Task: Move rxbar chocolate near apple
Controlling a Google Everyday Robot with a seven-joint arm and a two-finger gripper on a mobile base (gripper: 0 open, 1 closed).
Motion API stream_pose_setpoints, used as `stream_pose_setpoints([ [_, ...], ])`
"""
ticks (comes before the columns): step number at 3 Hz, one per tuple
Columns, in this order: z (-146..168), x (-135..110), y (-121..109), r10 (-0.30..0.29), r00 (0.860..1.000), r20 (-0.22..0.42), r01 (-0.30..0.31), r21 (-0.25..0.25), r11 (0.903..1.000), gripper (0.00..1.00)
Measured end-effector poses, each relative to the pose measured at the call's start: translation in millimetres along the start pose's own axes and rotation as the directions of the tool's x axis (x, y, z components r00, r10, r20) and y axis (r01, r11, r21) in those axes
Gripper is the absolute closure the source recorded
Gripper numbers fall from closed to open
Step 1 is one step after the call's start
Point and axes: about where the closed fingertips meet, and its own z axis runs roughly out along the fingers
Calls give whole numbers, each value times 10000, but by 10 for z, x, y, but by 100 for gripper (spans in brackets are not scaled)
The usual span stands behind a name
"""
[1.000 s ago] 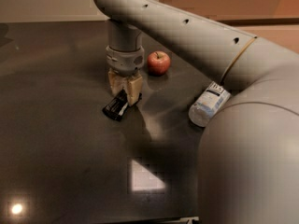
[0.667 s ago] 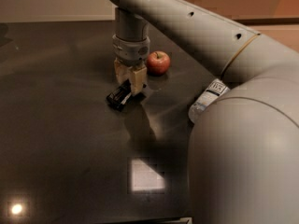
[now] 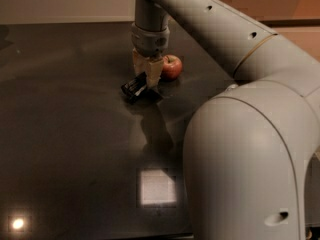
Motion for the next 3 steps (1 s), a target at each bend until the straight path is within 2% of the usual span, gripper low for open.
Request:
stream_pose_setpoints([
  [1, 43, 74, -41, 400, 9992, 5, -400, 9, 9992, 59],
  [3, 101, 156, -87, 730, 9973, -63, -730, 13, 9973, 14],
])
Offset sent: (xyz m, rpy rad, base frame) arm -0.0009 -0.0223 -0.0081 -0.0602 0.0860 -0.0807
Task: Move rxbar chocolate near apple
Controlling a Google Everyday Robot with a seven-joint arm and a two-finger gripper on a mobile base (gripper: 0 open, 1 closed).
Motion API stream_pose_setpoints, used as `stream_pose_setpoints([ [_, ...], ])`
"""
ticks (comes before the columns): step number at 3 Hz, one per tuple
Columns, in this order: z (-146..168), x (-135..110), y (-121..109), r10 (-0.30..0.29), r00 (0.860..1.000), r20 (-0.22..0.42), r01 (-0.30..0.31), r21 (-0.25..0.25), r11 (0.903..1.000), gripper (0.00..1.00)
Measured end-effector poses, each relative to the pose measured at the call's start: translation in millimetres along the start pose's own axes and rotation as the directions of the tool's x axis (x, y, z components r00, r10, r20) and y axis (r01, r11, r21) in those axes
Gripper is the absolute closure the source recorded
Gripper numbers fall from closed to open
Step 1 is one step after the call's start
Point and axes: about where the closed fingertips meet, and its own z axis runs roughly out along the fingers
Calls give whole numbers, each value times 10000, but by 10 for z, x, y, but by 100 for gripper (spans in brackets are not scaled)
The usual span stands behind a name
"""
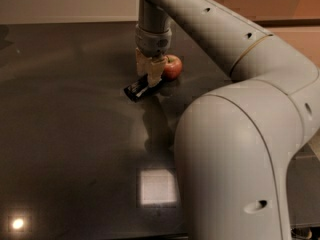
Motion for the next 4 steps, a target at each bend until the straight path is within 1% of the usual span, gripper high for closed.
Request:
stream_pose_setpoints([
  [1, -15, 45, -6, 110, 9999, -116, -110, 17, 9999, 0],
  [2, -90, 76, -19, 172, 9996, -220, -170, 70, 9998, 0],
  [3, -213, 106, -103, 190, 9995, -266, -184, 245, 9995, 0],
  [4, -433, 153, -210, 293, 9994, -175, -278, 782, 9966, 0],
])
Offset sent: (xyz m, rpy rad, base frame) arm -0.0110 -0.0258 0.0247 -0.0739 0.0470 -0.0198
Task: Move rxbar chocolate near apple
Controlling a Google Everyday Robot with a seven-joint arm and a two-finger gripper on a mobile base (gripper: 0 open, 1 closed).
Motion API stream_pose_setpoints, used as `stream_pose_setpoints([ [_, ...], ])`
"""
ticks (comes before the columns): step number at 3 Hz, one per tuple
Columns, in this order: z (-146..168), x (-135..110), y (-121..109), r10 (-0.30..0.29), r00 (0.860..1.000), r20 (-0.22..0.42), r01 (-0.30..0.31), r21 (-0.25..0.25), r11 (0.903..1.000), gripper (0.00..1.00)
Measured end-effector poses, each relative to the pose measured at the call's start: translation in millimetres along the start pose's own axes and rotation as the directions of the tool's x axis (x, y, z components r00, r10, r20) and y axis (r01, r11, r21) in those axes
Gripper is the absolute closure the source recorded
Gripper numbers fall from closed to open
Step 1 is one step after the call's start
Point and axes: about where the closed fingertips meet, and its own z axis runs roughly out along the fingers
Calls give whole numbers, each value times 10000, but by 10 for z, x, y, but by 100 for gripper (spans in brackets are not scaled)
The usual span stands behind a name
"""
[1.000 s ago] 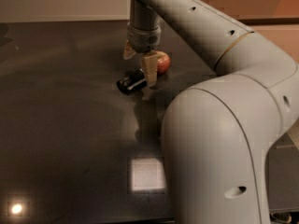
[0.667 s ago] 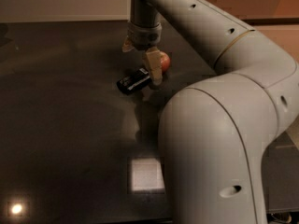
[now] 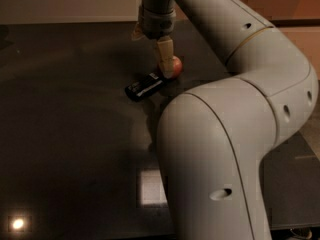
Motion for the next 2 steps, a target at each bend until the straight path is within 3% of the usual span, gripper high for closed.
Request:
stream_pose_setpoints([
  [2, 28, 3, -198, 0, 10000, -2, 0, 670, 9978, 0],
])
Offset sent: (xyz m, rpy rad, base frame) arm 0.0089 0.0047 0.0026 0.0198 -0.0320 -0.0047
